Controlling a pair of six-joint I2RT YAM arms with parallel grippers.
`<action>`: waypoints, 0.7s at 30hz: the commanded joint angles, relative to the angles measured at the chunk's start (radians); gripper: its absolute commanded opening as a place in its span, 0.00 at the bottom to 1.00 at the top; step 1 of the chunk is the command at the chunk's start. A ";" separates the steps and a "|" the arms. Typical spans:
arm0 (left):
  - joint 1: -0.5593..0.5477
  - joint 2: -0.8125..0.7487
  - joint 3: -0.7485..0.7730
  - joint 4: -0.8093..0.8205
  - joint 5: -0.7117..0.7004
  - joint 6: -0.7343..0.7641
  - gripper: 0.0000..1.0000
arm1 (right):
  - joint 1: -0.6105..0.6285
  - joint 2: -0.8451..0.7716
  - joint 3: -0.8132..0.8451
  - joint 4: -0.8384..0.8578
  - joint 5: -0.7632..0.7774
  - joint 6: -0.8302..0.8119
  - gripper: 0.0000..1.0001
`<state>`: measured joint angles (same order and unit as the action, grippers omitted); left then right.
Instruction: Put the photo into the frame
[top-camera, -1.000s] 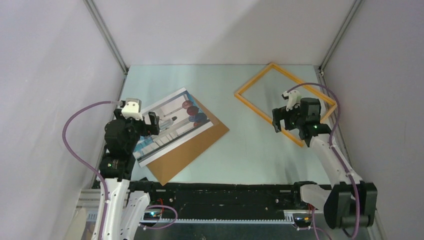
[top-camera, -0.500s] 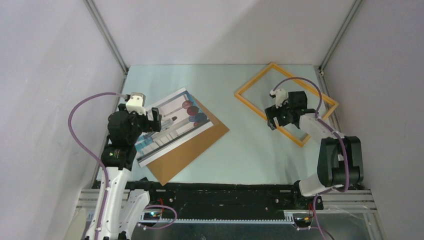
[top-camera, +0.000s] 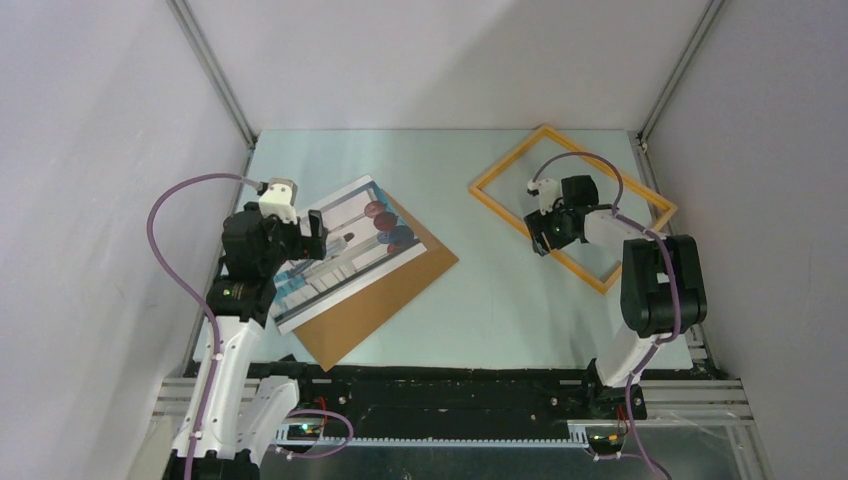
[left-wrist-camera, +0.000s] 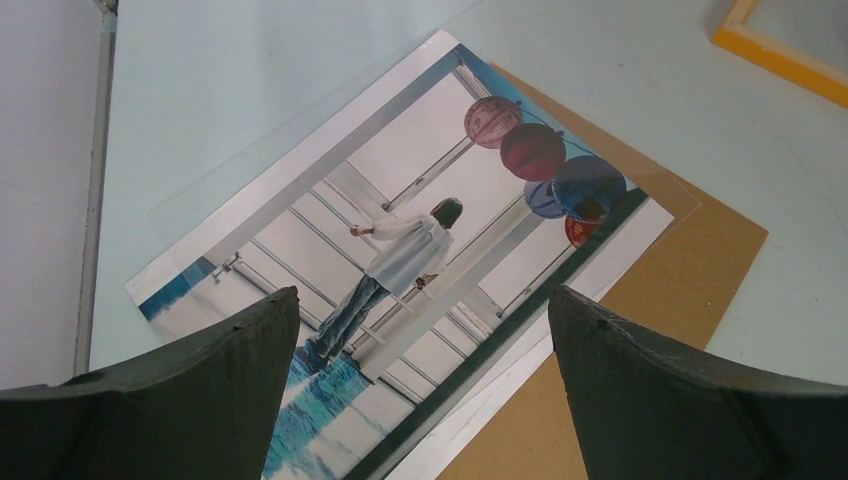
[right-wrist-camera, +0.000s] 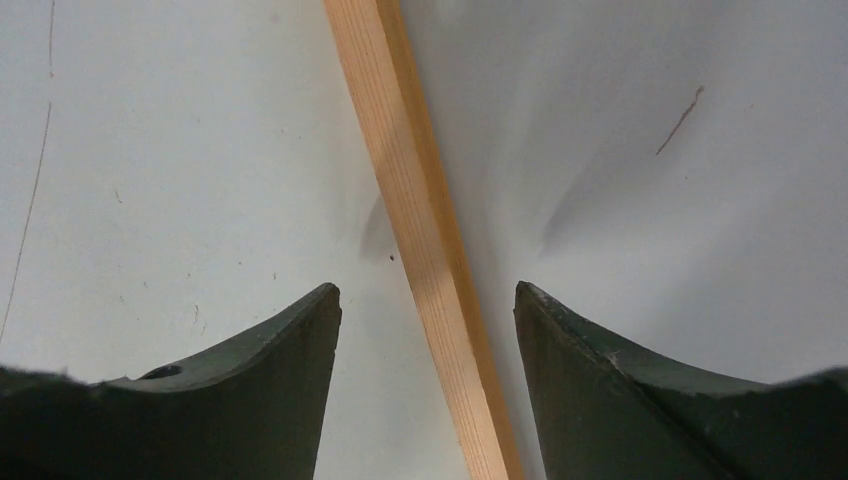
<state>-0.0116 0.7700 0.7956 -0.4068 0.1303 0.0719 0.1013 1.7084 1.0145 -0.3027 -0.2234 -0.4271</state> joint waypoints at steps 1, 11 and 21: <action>0.007 -0.023 0.042 0.017 0.016 0.023 0.98 | 0.026 0.040 0.065 -0.038 0.045 0.006 0.68; 0.007 -0.057 0.039 0.018 0.011 0.033 0.98 | 0.076 0.103 0.105 -0.120 0.141 0.084 0.42; 0.007 -0.089 0.035 0.018 0.002 0.031 0.98 | 0.213 0.103 0.180 -0.231 0.135 0.295 0.04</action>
<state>-0.0116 0.6979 0.7956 -0.4068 0.1349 0.0872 0.2653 1.7939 1.1416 -0.4530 -0.0502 -0.2962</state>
